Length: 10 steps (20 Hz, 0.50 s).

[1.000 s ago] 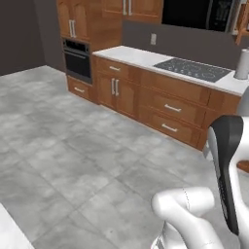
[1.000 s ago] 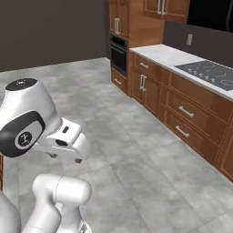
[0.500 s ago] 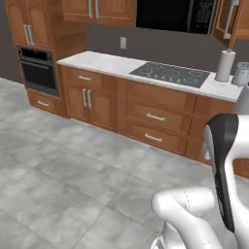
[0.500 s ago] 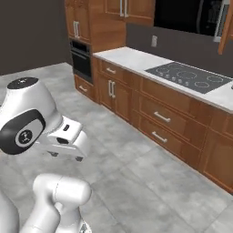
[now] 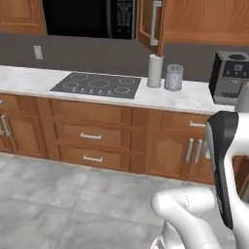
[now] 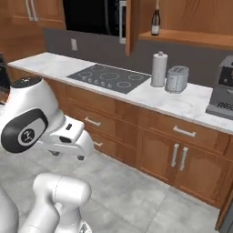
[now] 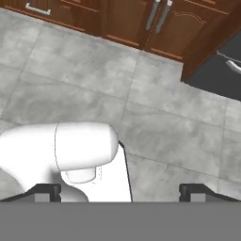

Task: Get the candle and the wine from the cabinet and move them to the dining counter.

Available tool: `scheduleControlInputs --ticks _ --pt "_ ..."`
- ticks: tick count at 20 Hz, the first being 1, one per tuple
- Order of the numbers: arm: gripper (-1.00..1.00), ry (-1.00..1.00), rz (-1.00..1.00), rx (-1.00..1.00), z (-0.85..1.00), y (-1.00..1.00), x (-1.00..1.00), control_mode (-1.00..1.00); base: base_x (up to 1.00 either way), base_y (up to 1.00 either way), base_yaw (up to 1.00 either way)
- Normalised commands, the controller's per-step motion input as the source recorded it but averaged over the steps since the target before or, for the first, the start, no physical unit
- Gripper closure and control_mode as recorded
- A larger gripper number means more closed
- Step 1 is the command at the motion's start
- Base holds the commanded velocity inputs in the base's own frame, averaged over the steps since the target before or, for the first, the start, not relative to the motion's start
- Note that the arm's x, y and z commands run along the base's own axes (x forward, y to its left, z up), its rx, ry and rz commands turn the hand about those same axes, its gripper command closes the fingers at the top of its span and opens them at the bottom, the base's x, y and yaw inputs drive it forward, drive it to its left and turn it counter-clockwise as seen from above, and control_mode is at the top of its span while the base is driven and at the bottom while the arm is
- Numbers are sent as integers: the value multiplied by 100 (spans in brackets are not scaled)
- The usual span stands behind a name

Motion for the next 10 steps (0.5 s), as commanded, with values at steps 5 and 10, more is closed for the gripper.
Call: scheduleControlInputs --ticks 5,10 --pt "-100 0 0 0 0 0 0 100 56 -58 -64" --pt "-100 0 0 0 0 0 0 100 76 -19 -51"
